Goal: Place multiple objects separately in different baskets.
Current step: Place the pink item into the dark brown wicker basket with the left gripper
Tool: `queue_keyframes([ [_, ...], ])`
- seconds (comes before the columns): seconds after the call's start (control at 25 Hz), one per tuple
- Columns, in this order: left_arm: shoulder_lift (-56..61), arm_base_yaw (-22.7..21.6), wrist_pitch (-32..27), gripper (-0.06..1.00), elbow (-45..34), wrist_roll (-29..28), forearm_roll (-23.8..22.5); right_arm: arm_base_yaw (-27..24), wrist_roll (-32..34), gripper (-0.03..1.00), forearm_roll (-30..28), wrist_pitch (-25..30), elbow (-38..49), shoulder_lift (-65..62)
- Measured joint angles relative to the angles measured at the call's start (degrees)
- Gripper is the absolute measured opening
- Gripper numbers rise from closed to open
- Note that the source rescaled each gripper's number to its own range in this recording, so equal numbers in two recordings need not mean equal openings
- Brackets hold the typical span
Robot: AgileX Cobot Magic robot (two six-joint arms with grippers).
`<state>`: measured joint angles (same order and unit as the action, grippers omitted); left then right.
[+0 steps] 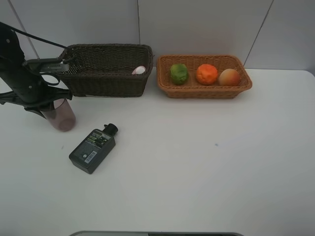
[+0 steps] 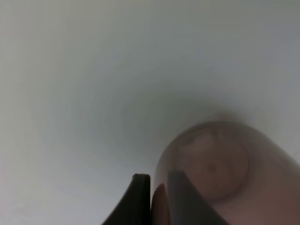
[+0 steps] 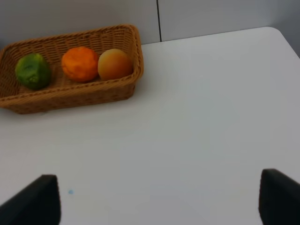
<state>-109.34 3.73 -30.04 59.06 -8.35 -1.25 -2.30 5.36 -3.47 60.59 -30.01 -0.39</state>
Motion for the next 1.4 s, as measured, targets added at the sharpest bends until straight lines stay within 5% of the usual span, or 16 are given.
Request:
queue_keyframes([
  [0.72, 15.2, 0.0, -1.0, 0.00, 0.6, 0.0, 2.7, 0.0, 0.0, 0.90, 0.0, 0.0, 0.0, 0.0],
  [1.4, 20.3, 0.0, -12.3, 0.00, 15.6, 0.2, 3.3, 0.0, 0.0, 0.90, 0.0, 0.0, 0.0, 0.0],
])
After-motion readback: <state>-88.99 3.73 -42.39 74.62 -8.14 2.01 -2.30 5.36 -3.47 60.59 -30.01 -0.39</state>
